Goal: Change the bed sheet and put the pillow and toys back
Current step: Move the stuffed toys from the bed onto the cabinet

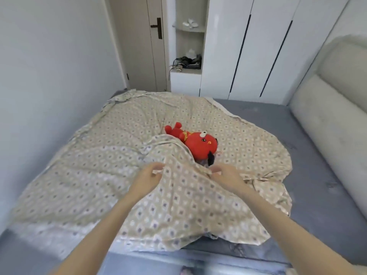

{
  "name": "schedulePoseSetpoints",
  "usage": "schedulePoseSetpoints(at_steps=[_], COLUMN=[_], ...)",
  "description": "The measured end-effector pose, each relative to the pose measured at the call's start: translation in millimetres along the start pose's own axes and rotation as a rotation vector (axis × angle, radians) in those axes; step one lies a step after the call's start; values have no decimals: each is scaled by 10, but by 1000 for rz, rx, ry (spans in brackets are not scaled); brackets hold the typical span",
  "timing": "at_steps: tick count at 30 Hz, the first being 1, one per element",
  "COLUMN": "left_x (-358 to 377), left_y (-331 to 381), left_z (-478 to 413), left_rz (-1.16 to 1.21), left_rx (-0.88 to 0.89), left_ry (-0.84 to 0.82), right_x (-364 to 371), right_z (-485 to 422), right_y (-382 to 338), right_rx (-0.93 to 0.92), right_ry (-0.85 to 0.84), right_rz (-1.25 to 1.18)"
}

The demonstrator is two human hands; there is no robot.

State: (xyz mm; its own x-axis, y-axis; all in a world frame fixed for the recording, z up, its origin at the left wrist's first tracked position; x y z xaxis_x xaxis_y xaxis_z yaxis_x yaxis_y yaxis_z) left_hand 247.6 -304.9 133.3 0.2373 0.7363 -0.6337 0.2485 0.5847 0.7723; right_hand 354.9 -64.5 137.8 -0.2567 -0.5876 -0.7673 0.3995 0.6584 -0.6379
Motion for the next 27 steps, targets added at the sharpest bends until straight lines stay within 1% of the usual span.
schedulePoseSetpoints(at_steps=[6, 12, 14, 16, 21, 23, 25, 27], left_x=[-74, 114, 263, 298, 669, 780, 885, 984], left_y=[-306, -557, -720, -750, -1163, -1293, -1422, -1537], left_z=[-653, -1617, -2094, -2239, -2974, -3119, -3249, -3361], left_rz=[-51, -51, -53, -47, -12, -26, -41, -43], left_rx=[-37, -143, -185, -203, -300, -318, -348, -364], left_ry=[-7, -64, -85, -88, -123, -138, -140, -139], right_x=[568, 1180, 1457, 1573, 2218, 2415, 2608, 2748], right_z=[-803, -1880, -2408, -2583, -3453, -3612, -3720, -3788], right_y=[-153, -108, -13, 22, 290, 341, 386, 461], right_rx=[80, 156, 198, 220, 251, 223, 197, 239], right_ry=[-100, -156, -186, -212, -279, -308, -312, -288], right_rz=[-40, -35, -6, 27, 178, 215, 175, 75])
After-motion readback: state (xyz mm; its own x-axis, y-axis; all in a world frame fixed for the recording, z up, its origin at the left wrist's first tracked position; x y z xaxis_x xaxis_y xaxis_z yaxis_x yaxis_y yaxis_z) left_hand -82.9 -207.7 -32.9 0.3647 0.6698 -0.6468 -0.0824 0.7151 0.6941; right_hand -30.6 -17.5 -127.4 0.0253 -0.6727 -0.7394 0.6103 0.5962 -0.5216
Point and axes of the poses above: each hand's wrist, its own z-axis away from the middle knuckle, its own x-axis out of the palm, y = z × x, the point moved 3 cm from there along -z, towards the middle knuckle, and after that the axes turned 11 degrees about y, right-handed, at the moved point
